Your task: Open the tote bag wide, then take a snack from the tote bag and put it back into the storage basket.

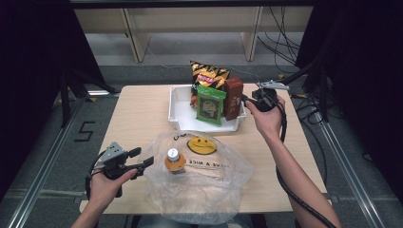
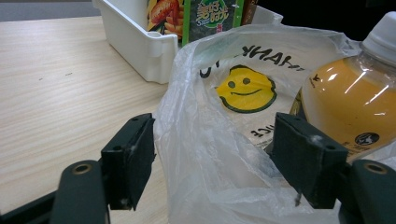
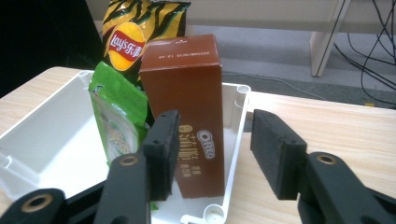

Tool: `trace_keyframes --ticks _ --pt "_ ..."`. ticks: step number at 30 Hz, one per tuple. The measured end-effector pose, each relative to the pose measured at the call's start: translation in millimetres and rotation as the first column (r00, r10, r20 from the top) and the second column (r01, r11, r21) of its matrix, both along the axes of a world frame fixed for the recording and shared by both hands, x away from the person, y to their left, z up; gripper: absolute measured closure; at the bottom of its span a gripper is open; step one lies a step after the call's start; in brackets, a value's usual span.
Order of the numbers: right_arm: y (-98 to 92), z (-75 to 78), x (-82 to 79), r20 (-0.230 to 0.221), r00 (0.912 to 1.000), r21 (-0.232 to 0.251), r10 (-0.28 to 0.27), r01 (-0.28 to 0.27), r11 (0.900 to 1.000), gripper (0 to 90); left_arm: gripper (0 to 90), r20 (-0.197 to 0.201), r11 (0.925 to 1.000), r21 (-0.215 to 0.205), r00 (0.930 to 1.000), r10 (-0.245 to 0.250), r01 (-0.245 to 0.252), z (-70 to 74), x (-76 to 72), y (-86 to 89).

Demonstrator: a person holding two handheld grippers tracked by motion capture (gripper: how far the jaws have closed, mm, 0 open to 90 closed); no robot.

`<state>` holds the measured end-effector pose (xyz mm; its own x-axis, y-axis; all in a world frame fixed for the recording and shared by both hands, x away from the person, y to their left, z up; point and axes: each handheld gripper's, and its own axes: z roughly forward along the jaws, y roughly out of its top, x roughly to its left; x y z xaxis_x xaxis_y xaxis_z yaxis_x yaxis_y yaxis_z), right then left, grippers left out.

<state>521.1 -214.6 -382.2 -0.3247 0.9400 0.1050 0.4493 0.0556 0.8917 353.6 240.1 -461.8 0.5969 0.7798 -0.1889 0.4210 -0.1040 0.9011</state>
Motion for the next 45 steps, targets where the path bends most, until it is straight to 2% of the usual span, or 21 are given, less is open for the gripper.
trace_keyframes --ticks 2,3,6,7,8,10,11,12,13,14,15,20,23,25,29,33,36,38,39,44,45 --pt "1.1 -0.1 -0.7 0.009 0.9999 -0.016 -0.008 0.009 1.000 46.4 29.8 -0.002 1.0000 0.002 1.0000 -0.001 0.001 -0.3 -0.3 -0.1" --pt "2.9 0.5 -1.1 -0.003 0.9999 -0.017 -0.015 0.015 1.000 44.8 29.8 0.000 1.0000 0.000 1.0000 -0.004 0.004 -0.7 0.0 -0.1" --pt "5.5 -0.8 1.3 0.020 0.9997 -0.031 0.011 -0.010 0.999 42.5 29.8 -0.005 0.9999 -0.007 0.9999 0.009 -0.009 -0.9 0.6 0.9" --pt "7.6 -0.4 1.1 0.005 1.0000 -0.031 0.006 -0.006 0.999 41.5 29.8 -0.006 0.9999 -0.006 0.9999 0.010 -0.010 -0.8 1.0 1.1" --pt "8.4 -1.5 2.2 0.016 0.9998 -0.037 0.011 -0.011 0.999 40.8 29.8 -0.006 0.9999 -0.006 0.9999 0.011 -0.011 -0.7 1.1 1.0" --pt "11.1 -1.1 3.0 0.003 0.9998 -0.037 0.018 -0.018 0.999 39.0 29.8 -0.004 0.9999 -0.008 1.0000 0.005 -0.005 -1.0 1.8 0.5" --pt "12.4 -1.4 3.6 0.006 0.9998 -0.037 0.017 -0.016 0.999 38.4 29.8 -0.005 0.9999 -0.004 0.9999 0.010 -0.010 -0.9 1.6 0.2" --pt "10.6 -2.4 6.3 0.033 0.9983 -0.059 0.047 -0.045 0.997 37.8 29.8 -0.005 1.0000 -0.006 1.0000 0.008 -0.008 -1.3 2.0 0.1" --pt "12.8 -1.6 5.7 0.022 0.9990 -0.045 0.040 -0.039 0.998 37.4 29.8 -0.006 0.9999 -0.010 1.0000 0.004 -0.004 -1.9 2.4 -0.2" --pt "12.4 -2.1 6.7 0.031 0.9983 -0.059 0.048 -0.047 0.997 36.8 29.8 -0.007 0.9999 -0.010 1.0000 0.004 -0.005 -2.0 2.3 -0.6" --pt "14.7 -1.4 5.2 0.012 0.9993 -0.042 0.035 -0.034 0.999 36.0 29.8 -0.004 1.0000 -0.008 1.0000 0.002 -0.002 -1.9 2.3 -0.4" --pt "18.2 -2.8 8.2 0.012 0.9993 -0.045 0.036 -0.035 0.998 33.3 29.8 -0.008 0.9999 -0.012 1.0000 0.002 -0.002 -2.1 1.7 0.3" --pt "19.8 -4.7 12.2 0.029 0.9982 -0.065 0.052 -0.050 0.997 32.4 29.8 -0.003 1.0000 -0.005 1.0000 -0.001 0.001 -2.0 1.9 1.3" --pt "23.3 -6.2 12.8 0.010 0.9993 -0.048 0.036 -0.036 0.998 31.5 29.8 -0.003 1.0000 -0.004 1.0000 0.002 -0.002 -1.7 1.8 1.3" --pt "26.2 -12.6 18.3 -0.002 0.9989 -0.057 0.047 -0.047 0.997 31.8 29.8 -0.003 1.0000 -0.003 1.0000 0.003 -0.003 -0.9 1.6 0.6" --pt "25.7 -12.8 19.3 0.006 0.9978 -0.067 0.066 -0.066 0.996 41.2 29.7 -0.002 1.0000 -0.006 1.0000 -0.005 0.005 -1.3 2.1 1.1" --pt "26.9 -12.7 20.8 0.016 0.9976 -0.065 0.067 -0.066 0.996 36.7 29.7 -0.004 1.0000 -0.006 1.0000 0.001 -0.001 -0.8 1.4 1.3" --pt "28.9 -10.5 20.5 -0.010 0.9986 -0.061 0.052 -0.052 0.997 32.8 29.7 0.000 1.0000 -0.009 1.0000 0.000 0.000 -0.2 1.1 1.2" --pt "28.7 -11.2 22.9 0.012 0.9985 -0.072 0.053 -0.052 0.996 31.1 29.7 0.003 1.0000 -0.009 1.0000 -0.004 0.004 -0.1 1.3 1.3" --pt "32.0 -14.1 29.3 -0.002 0.9991 -0.081 0.043 -0.043 0.996 26.1 29.7 -0.003 1.0000 -0.006 1.0000 -0.001 0.001 -0.4 1.2 0.8" --pt "30.6 -14.5 31.2 0.009 0.9987 -0.099 0.050 -0.049 0.994 26.1 29.7 -0.002 1.0000 -0.005 1.0000 -0.002 0.002 -0.5 1.4 0.8"
